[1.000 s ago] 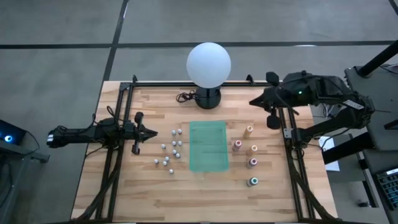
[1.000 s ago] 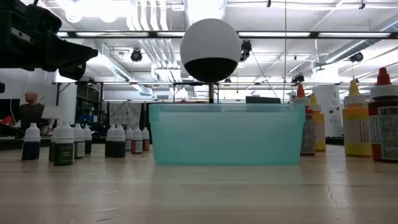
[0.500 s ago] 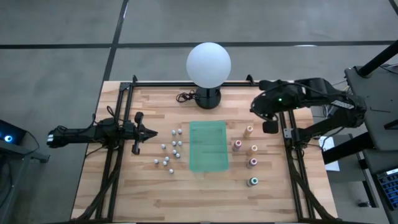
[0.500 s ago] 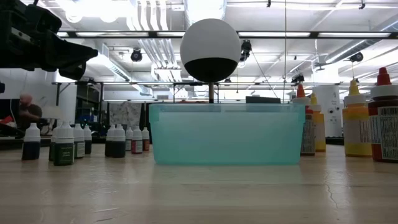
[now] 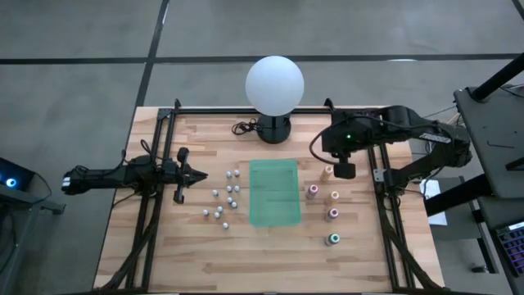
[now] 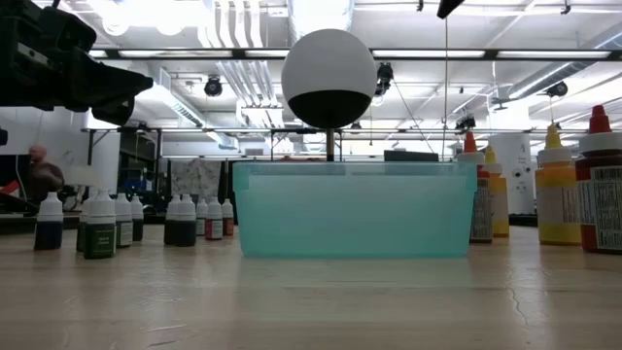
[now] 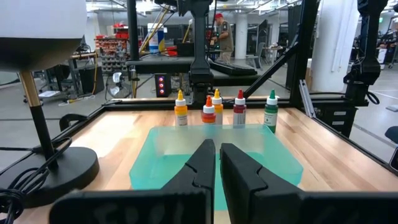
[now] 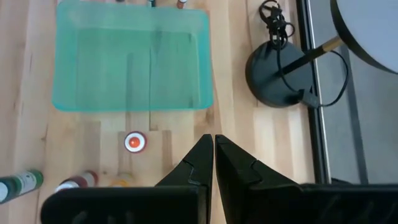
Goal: Pick & Place food coloring
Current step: Put the large orange food coloring bottle into the green bin
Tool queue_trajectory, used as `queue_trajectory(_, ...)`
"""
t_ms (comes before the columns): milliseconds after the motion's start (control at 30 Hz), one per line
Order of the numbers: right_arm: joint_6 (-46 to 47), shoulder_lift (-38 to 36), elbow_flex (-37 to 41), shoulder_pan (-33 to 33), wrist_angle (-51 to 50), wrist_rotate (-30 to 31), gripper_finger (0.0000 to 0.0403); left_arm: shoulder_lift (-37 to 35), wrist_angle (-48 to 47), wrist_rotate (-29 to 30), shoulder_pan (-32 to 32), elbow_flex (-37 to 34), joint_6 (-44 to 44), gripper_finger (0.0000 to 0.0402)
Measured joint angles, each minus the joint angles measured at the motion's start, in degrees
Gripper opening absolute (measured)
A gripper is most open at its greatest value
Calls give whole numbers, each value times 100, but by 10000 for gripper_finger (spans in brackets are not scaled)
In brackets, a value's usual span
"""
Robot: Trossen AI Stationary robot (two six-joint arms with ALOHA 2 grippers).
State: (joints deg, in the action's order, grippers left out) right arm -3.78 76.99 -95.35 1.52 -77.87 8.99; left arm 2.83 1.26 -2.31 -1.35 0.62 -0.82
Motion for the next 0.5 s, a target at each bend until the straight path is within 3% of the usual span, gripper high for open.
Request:
queue_trajectory(267,187,18,0,31,-37,-2,9,0,2,0,-1,0,-2,0)
queue_trajectory(500,522,22,0,495,-591,-10,9,0,0,0,0,0,0,0)
